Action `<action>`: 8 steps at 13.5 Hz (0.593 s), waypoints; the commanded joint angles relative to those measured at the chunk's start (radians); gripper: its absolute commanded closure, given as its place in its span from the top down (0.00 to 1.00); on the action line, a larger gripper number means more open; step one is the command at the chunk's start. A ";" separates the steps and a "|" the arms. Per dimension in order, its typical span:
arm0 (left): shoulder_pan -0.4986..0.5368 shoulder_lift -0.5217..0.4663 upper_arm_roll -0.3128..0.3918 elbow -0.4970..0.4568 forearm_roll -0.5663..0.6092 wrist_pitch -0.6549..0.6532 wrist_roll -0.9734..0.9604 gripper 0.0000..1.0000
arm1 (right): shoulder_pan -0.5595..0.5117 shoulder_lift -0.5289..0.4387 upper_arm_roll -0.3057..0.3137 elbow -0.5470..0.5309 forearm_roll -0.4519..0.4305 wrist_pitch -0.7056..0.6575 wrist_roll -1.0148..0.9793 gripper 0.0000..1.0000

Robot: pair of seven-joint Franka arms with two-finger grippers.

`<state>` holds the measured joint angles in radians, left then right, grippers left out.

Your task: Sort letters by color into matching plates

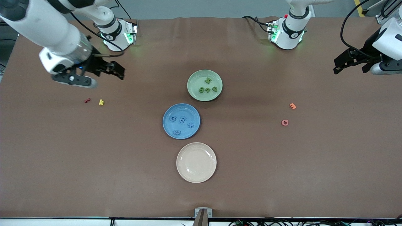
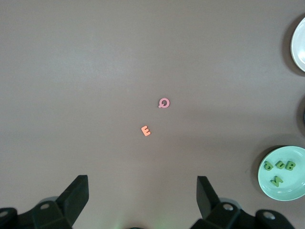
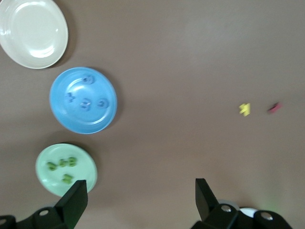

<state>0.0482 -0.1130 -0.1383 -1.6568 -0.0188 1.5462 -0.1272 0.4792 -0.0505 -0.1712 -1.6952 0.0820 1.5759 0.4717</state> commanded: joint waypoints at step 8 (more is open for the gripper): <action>-0.001 0.003 0.000 0.009 0.013 0.000 0.014 1.00 | -0.372 -0.010 0.013 0.103 -0.045 0.013 -0.536 1.00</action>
<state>0.0488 -0.1130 -0.1383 -1.6565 -0.0188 1.5467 -0.1272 0.1510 -0.0817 -0.1783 -1.6485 0.0531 1.5972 -0.0140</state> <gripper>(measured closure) 0.000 0.000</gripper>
